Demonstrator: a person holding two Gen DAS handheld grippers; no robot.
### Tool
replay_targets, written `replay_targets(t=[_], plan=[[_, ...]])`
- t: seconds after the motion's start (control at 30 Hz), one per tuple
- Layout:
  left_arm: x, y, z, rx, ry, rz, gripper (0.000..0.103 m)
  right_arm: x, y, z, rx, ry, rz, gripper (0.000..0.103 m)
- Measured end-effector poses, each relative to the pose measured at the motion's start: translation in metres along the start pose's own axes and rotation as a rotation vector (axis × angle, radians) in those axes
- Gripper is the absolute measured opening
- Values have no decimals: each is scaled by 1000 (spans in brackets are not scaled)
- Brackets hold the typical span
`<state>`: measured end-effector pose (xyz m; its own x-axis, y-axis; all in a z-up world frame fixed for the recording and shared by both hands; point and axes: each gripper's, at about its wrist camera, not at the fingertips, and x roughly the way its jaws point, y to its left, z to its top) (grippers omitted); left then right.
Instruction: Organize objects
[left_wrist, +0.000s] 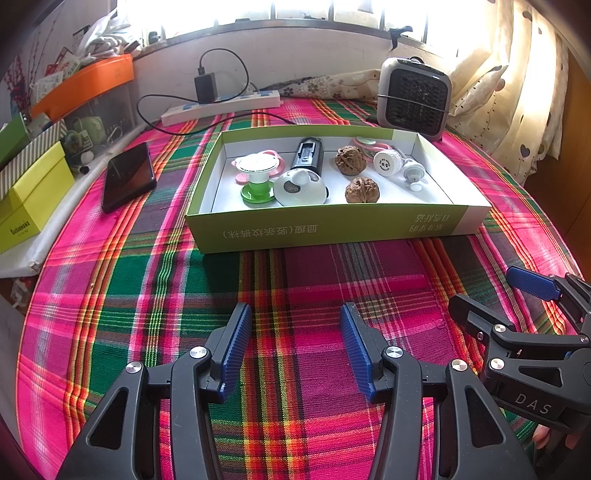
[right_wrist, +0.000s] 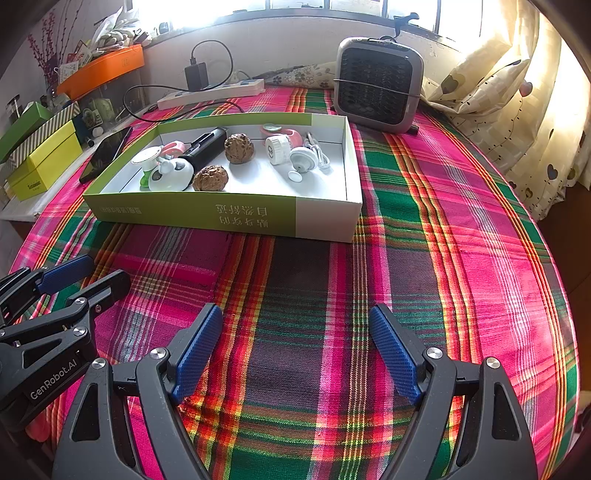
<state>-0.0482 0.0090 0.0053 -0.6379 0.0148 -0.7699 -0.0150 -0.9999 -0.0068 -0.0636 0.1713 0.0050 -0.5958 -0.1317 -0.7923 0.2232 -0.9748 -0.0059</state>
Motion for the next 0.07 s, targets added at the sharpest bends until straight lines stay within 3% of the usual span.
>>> replay_targets(t=[0.07], plan=[[0, 0, 0, 0, 0, 0, 49, 0, 0, 0, 0, 0, 0, 82]])
